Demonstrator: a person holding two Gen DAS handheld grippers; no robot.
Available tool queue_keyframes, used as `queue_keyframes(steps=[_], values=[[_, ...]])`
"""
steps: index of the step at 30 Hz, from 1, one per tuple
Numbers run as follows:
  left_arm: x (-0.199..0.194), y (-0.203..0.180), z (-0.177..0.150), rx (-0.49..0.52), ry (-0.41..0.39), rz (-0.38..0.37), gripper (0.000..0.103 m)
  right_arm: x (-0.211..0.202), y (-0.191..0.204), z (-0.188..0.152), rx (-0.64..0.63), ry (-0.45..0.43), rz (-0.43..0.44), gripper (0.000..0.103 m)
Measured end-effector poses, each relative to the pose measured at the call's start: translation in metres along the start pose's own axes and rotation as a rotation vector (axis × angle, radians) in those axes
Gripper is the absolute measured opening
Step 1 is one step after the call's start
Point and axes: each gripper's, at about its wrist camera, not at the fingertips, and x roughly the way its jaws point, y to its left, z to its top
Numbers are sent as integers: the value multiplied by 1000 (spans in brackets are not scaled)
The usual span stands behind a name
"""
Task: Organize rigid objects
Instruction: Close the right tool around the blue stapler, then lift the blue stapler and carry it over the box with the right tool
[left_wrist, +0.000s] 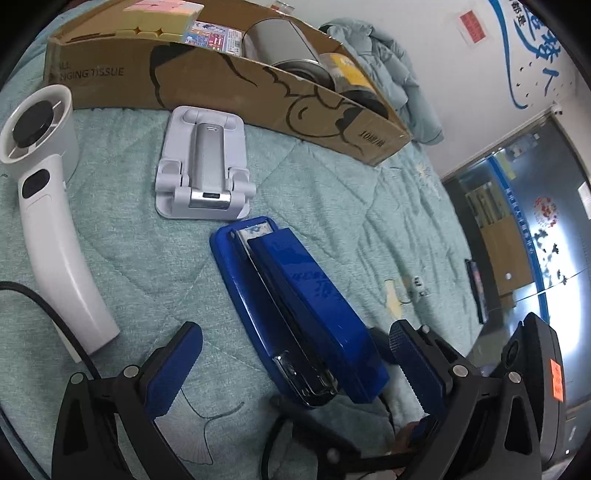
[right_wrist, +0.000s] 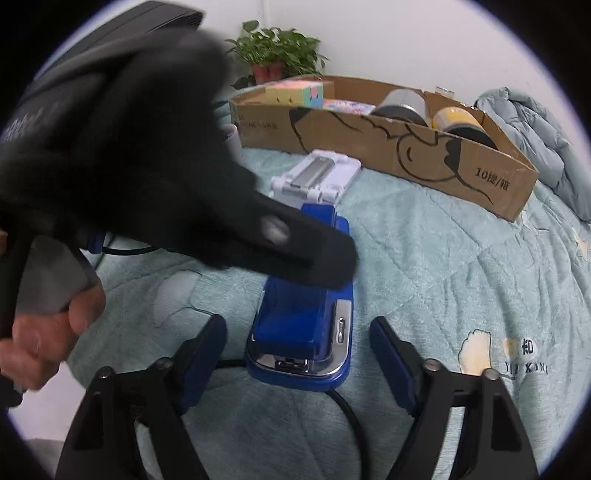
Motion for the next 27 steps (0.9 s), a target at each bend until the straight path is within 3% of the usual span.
queue_keyframes(steps=[7,13,16,17,20,27], values=[[7,-4,1,3,13,14,101,4,-10,8,115,30,21,59],[10,-7,1,-20,29,2,100,4,-38,18,400,66,190,59],[13,-13,-3,-13,42,-41,91,5,-48,16,515,82,286,59],[14,-13,-4,-24,49,-66,82,4,-45,12,537,84,305,59],[18,-12,-4,-45,62,-117,64,3,-44,12,537,86,313,59],[8,-13,-9,-42,16,-167,59,-1,-29,19,464,77,272,59]])
